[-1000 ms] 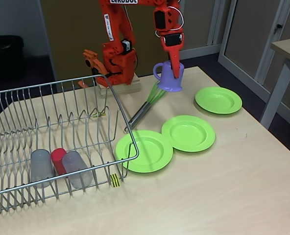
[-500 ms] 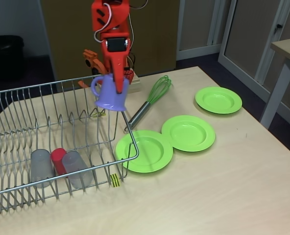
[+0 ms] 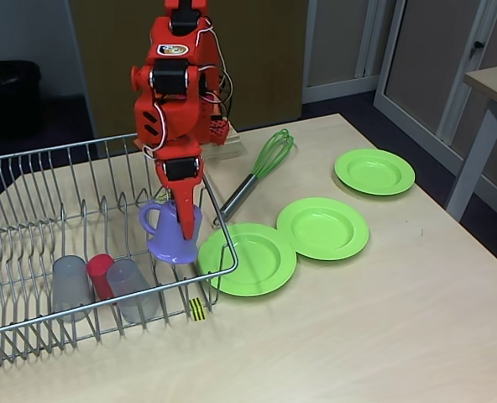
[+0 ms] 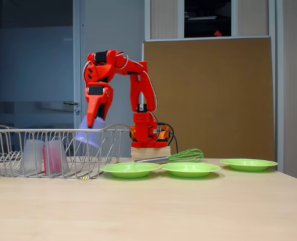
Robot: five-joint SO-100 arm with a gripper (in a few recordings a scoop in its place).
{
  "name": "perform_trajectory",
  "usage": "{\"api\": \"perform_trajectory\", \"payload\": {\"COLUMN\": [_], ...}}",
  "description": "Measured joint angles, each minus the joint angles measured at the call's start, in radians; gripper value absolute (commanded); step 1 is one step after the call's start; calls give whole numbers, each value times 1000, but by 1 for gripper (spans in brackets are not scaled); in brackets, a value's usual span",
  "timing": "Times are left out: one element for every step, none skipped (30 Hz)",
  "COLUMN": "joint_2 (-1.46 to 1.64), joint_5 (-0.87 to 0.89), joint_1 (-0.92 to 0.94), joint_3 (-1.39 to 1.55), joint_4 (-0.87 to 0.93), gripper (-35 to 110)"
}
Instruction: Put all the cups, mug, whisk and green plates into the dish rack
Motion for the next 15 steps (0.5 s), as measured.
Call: {"api": "perform_trajectory", "payload": {"joint_2": [-18, -32, -41, -52, -67, -86, -104, -123, -137, -146, -156, -160, -175, -190, -199], "joint_5": [0, -9, -15, -18, -18, -28, -34, -37, -37, -44, -52, -55, -55, -63, -69], "joint_1": [0, 0, 2, 2, 2, 2, 2, 5, 6, 9, 12, 15, 23, 28, 34], "joint_3": [0, 0, 0, 0, -2, -2, -3, -6, -11, -18, -21, -28, -40, -46, -55], "joint_4": [-3, -11, -31, -34, -29, -35, -44, -55, -55, -52, -55, -55, -55, -63, -58], "gripper": [8, 8, 8, 8, 8, 8, 8, 7, 8, 8, 8, 8, 8, 8, 8]}}
